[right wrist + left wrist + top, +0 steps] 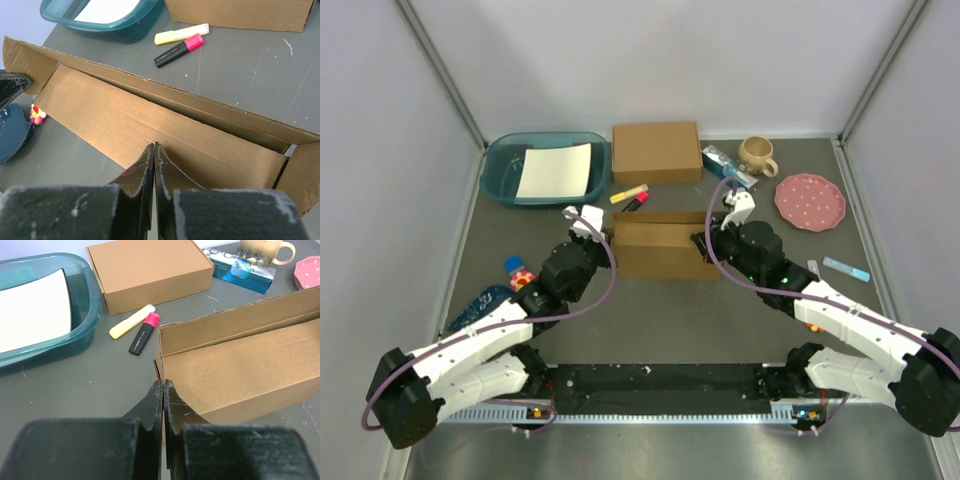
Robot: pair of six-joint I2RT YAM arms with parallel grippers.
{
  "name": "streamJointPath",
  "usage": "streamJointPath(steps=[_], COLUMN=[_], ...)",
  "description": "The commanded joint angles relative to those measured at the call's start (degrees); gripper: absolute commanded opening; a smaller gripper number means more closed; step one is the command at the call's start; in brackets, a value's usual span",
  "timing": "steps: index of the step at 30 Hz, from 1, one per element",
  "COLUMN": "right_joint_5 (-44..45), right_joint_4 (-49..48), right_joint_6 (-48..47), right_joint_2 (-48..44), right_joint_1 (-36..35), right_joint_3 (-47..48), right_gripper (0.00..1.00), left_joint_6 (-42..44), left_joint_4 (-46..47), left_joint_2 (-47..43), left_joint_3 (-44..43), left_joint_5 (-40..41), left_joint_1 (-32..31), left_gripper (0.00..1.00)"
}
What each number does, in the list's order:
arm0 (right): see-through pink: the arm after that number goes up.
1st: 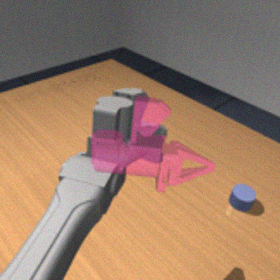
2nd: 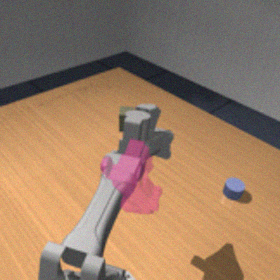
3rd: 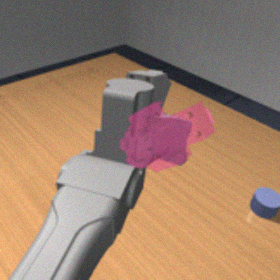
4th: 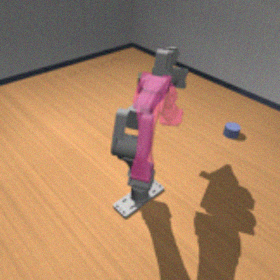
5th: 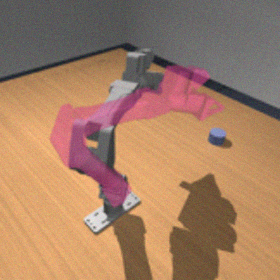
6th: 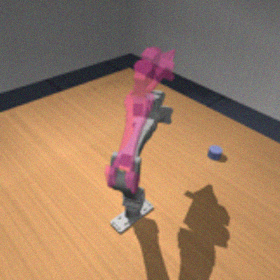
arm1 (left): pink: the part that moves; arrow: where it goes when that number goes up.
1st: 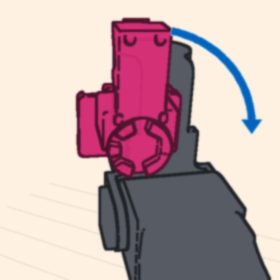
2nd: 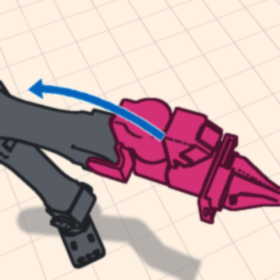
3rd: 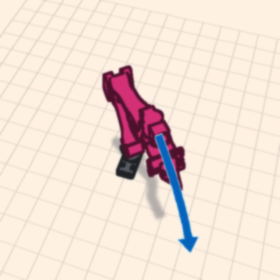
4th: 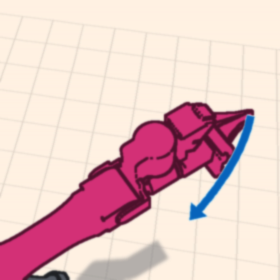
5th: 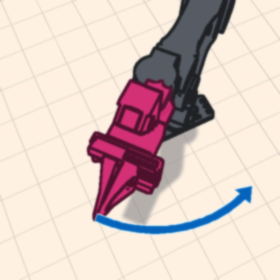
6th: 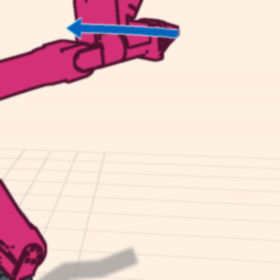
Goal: Fold the paper box
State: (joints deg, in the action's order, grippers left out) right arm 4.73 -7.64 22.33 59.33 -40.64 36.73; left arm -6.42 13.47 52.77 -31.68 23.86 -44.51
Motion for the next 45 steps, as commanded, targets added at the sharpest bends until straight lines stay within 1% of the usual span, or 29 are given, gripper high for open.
streamJointPath(steps=[1,5,9,17,20,25,35,45], right_joint_5=[0.1,0.0,-0.1,-0.2,-0.1,-0.2,-0.2,0.0], right_joint_4=[4.5,4.6,4.6,4.5,4.4,4.4,4.1,4.4], right_joint_6=[-0.4,-0.4,-0.4,-0.3,-0.1,-0.1,0.1,0.0], right_joint_2=[1.0,1.0,1.2,1.4,1.3,1.1,0.9,0.3], right_joint_1=[-0.7,-0.7,-0.7,-0.7,-0.7,-0.6,-0.7,-0.7], right_joint_3=[-1.3,-1.2,-1.1,-1.1,-1.2,-1.6,-2.0,-2.5], right_gripper=[0.00,0.00,0.00,0.00,0.00,0.00,0.00,0.00], left_joint_6=[3.6,4.4,2.7,-6.2,-6.5,-8.6,-9.1,-6.1], left_joint_4=[2.3,2.8,2.3,-5.3,-6.1,-6.0,-3.2,-1.2], left_joint_2=[0.2,0.2,0.1,2.0,2.9,3.6,4.2,4.3], left_joint_3=[-3.3,-3.5,-3.6,-8.4,-9.0,-7.3,-2.7,1.0], left_joint_5=[2.6,4.2,3.3,0.6,-2.0,-2.0,-0.4,2.6], left_joint_1=[0.6,0.6,0.6,0.5,0.6,0.5,-0.5,-2.4], left_gripper=[0.00,0.00,0.00,0.00,0.00,0.00,0.00,0.00])
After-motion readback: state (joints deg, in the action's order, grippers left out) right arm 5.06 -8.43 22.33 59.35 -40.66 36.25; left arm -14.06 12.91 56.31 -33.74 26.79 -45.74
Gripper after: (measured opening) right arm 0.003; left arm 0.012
